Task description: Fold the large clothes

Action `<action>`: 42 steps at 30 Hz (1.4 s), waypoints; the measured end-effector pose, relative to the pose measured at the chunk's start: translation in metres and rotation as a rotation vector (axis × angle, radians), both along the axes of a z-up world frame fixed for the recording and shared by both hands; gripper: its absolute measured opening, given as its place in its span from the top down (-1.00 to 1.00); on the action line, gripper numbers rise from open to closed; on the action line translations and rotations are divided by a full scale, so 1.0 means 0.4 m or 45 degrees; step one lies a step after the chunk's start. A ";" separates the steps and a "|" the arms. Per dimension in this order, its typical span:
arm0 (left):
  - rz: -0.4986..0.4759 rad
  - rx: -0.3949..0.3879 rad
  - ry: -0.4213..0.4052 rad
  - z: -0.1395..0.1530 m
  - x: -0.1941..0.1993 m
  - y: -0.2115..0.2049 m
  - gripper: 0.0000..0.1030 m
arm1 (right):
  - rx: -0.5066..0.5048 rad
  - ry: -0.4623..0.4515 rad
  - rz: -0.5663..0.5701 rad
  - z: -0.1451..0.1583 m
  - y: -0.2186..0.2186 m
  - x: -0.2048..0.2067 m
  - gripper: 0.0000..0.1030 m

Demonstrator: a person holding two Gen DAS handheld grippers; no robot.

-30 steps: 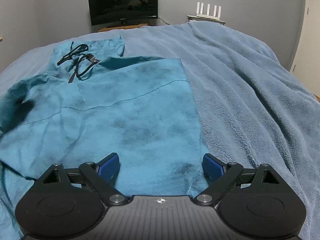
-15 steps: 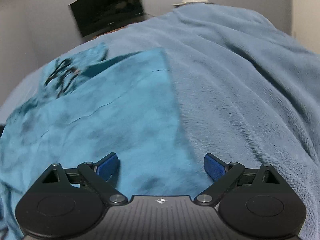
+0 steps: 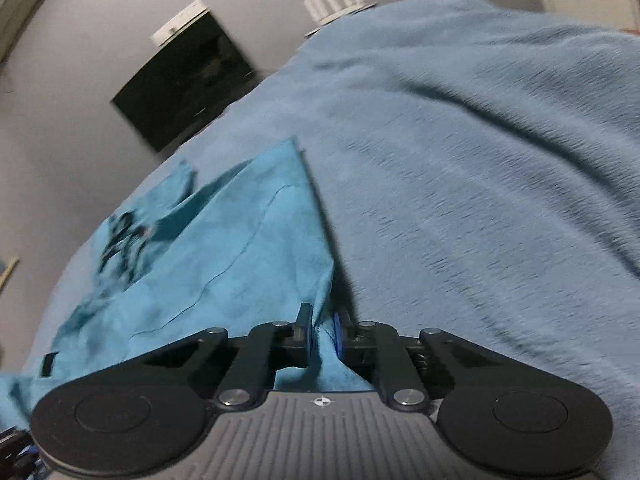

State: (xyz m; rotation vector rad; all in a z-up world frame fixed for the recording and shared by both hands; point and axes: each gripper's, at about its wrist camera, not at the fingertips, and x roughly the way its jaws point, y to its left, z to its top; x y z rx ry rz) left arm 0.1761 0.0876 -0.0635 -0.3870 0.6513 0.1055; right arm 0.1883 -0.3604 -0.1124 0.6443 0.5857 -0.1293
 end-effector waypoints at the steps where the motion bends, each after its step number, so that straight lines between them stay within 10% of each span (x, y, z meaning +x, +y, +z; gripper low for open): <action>1: 0.026 0.032 0.038 -0.013 0.006 0.002 0.62 | -0.022 0.012 0.002 -0.002 0.005 0.004 0.78; 9: -0.017 0.105 0.078 -0.016 0.005 0.005 0.53 | -0.170 0.056 0.024 -0.013 0.054 0.018 0.39; 16: -0.014 0.135 -0.059 0.107 -0.096 0.045 -0.61 | -0.322 -0.031 0.061 0.040 0.125 -0.013 -0.81; 25: 0.249 0.364 -0.146 0.246 -0.214 0.229 -0.86 | -0.693 -0.158 -0.013 0.170 0.244 -0.130 -0.99; 33: 0.641 0.418 -0.044 0.205 -0.358 0.497 -0.90 | -0.881 -0.265 0.036 0.254 0.376 -0.224 -0.99; 42: 0.854 0.201 0.012 0.125 -0.403 0.639 -0.89 | -0.652 -0.294 0.389 0.258 0.495 -0.269 -0.99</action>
